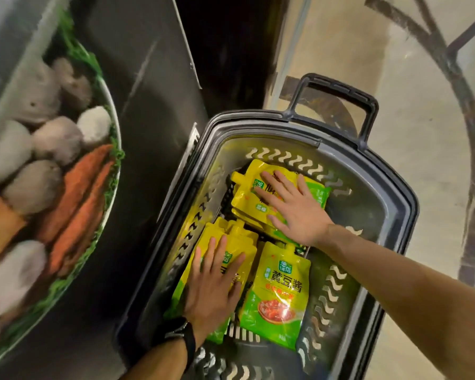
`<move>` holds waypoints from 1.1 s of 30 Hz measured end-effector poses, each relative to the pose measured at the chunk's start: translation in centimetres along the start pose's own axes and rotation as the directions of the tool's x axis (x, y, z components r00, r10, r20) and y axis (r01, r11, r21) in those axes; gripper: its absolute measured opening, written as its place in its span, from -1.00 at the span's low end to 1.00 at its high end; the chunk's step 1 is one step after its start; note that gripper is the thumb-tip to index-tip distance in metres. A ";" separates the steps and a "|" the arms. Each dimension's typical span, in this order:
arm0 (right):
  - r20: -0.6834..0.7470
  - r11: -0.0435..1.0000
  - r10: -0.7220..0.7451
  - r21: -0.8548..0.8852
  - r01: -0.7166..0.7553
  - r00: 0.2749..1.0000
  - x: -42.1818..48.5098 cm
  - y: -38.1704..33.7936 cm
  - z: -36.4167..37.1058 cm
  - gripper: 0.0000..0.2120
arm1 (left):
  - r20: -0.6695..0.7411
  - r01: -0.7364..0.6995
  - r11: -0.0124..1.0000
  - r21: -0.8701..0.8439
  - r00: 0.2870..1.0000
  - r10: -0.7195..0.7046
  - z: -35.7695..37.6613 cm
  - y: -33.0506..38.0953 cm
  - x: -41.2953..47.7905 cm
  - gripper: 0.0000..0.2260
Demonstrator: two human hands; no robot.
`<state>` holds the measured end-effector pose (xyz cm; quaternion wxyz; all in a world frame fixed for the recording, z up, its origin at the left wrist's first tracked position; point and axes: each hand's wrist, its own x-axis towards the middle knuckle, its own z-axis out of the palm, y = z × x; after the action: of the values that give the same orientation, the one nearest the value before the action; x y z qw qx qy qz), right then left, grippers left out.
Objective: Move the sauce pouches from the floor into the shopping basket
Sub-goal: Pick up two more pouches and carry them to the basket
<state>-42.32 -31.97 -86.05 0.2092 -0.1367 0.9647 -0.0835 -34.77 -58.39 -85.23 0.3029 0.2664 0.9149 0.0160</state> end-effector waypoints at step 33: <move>-0.013 0.717 0.686 0.179 -0.674 0.727 -38.9 -16.7 -43.0 -0.37 | -0.301 -0.160 0.937 0.310 0.919 0.257 -52.4 16.8 -25.3 -0.54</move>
<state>-22.75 -31.67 -28.95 0.1975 0.2480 0.9447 -0.0839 -39.17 -49.59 -25.49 0.0981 0.3965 0.9121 -0.0354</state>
